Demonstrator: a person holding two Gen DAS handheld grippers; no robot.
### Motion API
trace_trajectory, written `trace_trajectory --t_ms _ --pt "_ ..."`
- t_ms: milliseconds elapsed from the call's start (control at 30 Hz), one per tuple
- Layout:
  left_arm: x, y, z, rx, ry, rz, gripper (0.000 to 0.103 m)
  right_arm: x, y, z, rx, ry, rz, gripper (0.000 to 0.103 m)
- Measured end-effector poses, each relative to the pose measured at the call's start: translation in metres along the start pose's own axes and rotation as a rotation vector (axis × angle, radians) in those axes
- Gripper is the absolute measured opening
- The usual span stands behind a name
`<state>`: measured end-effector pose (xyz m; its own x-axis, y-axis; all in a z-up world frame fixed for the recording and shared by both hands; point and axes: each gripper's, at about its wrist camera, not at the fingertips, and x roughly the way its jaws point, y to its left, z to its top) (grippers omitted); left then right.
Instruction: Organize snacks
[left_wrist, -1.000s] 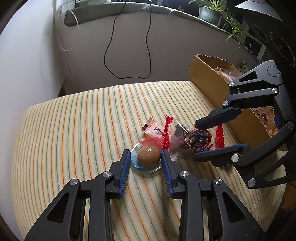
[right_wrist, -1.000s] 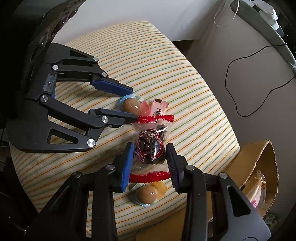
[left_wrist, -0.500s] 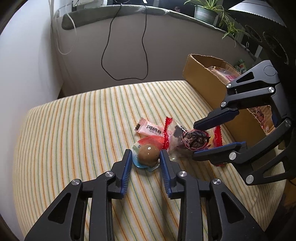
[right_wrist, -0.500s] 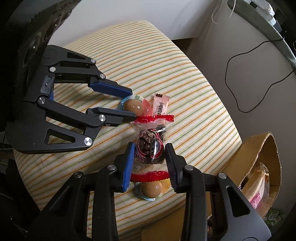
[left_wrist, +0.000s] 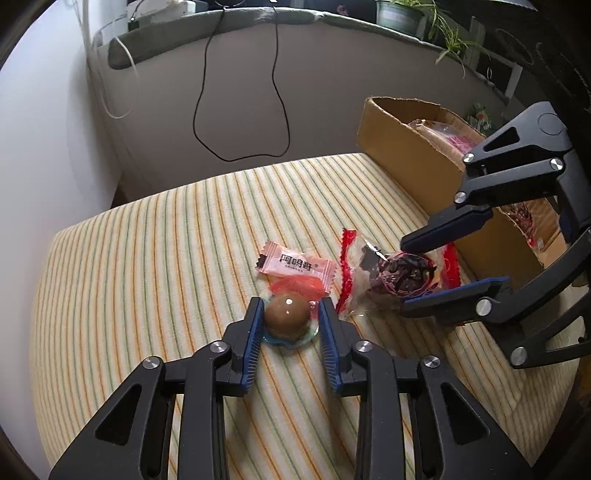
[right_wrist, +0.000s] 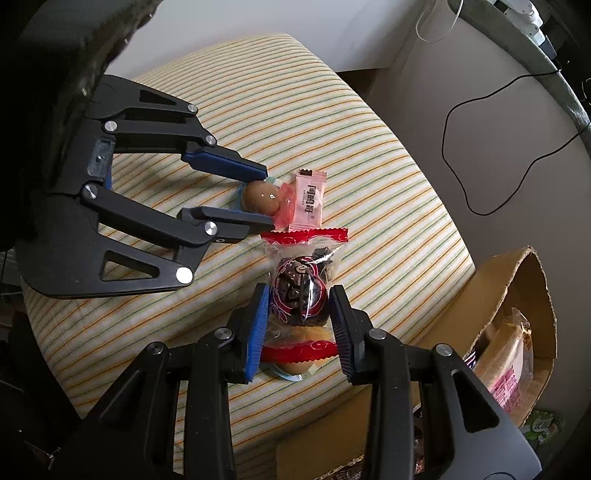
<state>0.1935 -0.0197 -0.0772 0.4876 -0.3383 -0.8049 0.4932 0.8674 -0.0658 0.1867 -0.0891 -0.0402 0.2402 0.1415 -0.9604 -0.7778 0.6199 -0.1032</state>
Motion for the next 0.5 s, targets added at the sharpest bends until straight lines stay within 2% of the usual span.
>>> trace_trajectory --t_ms 67,267,500 --pt "0.0 0.003 0.0 -0.024 -0.002 -0.016 0.024 0.002 -0.002 0.003 0.01 -0.003 -0.002 0.035" --pt "-0.006 0.005 -0.004 -0.038 -0.01 0.006 0.024 -0.009 -0.004 -0.001 0.031 -0.037 0.004 0.035" --pt "-0.03 0.008 -0.003 -0.074 -0.046 0.017 0.024 -0.034 0.0 -0.008 0.048 -0.098 0.012 0.035"
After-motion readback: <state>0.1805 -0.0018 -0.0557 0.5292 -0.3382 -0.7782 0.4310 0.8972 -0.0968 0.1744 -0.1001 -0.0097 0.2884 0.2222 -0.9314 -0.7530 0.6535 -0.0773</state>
